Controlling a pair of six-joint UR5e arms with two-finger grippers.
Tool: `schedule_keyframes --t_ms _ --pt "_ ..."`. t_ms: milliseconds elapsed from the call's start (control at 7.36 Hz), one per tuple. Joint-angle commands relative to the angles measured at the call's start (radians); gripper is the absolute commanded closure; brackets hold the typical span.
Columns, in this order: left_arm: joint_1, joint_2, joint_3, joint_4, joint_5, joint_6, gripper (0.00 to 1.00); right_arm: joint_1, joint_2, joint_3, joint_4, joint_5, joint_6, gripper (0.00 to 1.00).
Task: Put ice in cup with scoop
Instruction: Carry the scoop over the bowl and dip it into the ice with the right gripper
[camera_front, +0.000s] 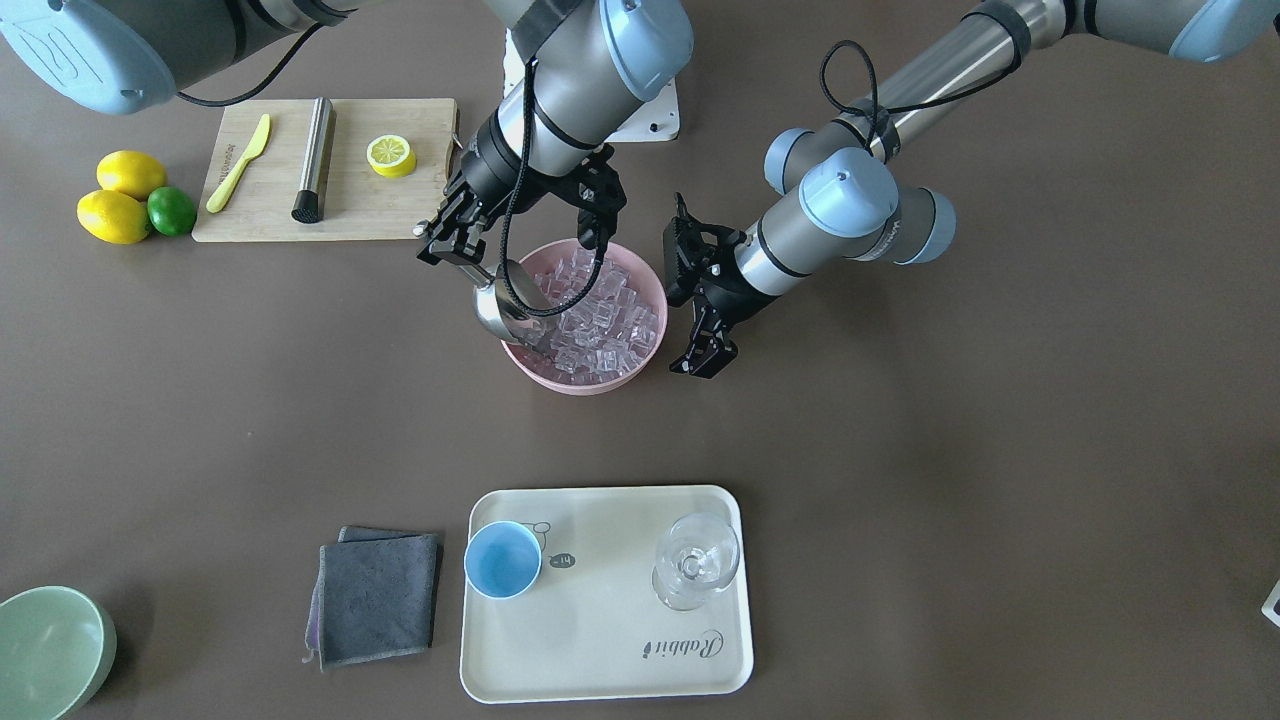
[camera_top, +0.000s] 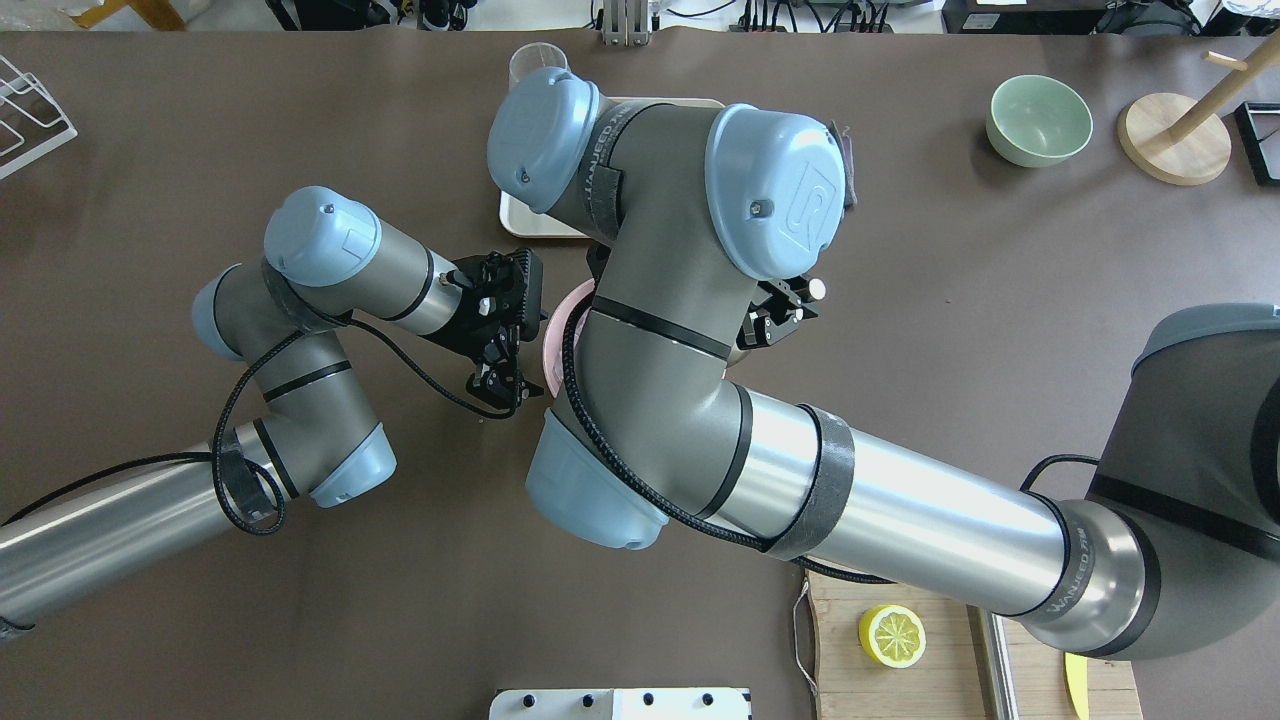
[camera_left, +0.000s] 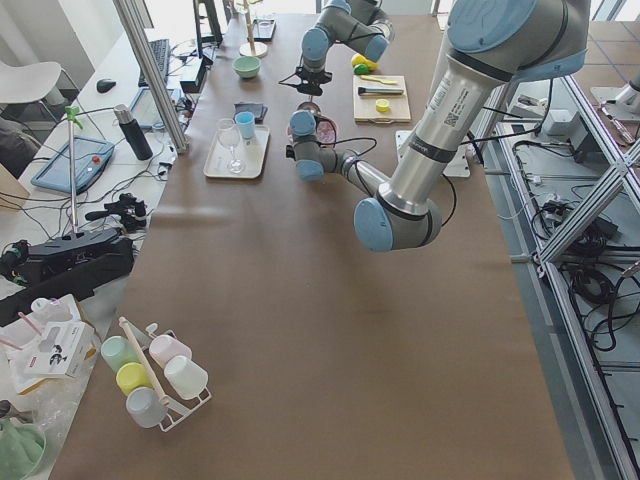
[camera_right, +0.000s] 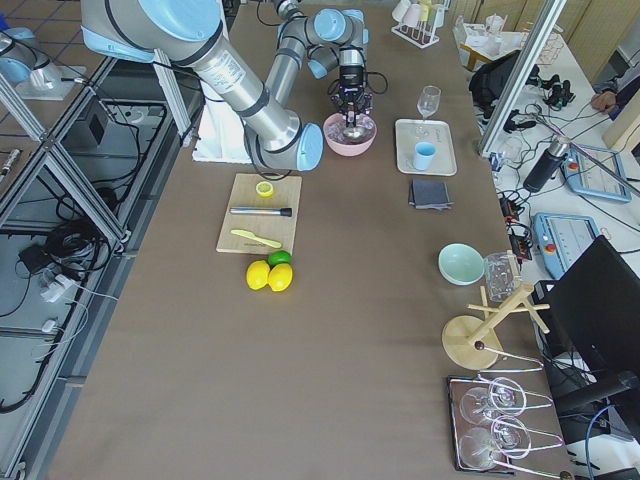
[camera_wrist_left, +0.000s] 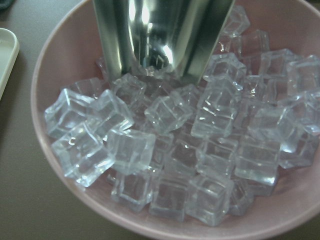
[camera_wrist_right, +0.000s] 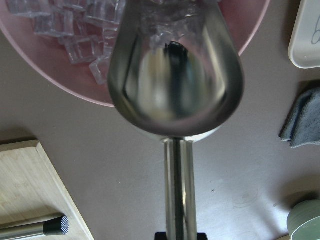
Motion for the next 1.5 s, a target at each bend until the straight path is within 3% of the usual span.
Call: schedule_keyframes --t_ms 0,408,951,1359 --pt "0.0 0.0 0.0 0.0 0.0 -0.001 0.01 -0.005 -0.093 0.096 0.088 0.009 0.033 1.0" --pt "0.0 0.0 -0.001 0.0 0.0 -0.001 0.01 -0.005 -0.228 0.218 0.219 0.03 0.054 1.0" --pt "0.0 0.0 0.0 0.0 0.0 -0.001 0.01 -0.02 -0.258 0.206 0.331 0.032 0.129 1.0" --pt "0.0 0.0 0.0 0.0 0.0 -0.001 0.01 -0.037 -0.326 0.224 0.481 0.032 0.198 1.0"
